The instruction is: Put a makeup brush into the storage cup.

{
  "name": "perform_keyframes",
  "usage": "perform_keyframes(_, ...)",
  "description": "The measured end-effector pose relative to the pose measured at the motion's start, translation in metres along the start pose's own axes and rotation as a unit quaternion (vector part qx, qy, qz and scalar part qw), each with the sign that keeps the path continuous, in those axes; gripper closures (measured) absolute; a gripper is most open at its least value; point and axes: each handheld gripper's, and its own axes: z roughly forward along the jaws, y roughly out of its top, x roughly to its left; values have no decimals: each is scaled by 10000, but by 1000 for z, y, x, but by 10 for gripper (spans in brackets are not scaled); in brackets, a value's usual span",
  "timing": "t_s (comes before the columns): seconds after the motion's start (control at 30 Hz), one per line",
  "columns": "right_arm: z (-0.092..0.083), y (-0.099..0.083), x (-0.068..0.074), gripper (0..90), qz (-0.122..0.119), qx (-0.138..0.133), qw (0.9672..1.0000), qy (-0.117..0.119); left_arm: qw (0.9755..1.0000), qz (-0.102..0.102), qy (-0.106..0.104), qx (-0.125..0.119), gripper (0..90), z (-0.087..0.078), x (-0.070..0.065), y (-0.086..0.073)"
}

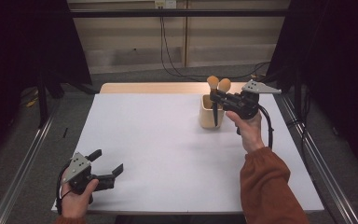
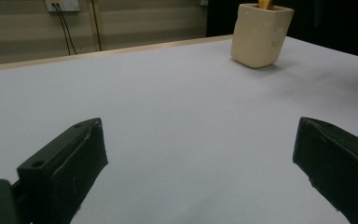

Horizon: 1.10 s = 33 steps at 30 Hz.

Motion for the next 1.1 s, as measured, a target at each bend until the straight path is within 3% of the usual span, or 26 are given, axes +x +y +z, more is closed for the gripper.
perform_keyframes(0.5, 1, 28, -16, 749, -66, -74, 9995, -289, 10000, -4, 1, 33, 23, 2, -1, 0)
perform_keyframes(1.1, 28, 46, -25, 748, -212, -123, 9982, -547, 10000, 33, -37, 76, 23, 3, -1, 0)
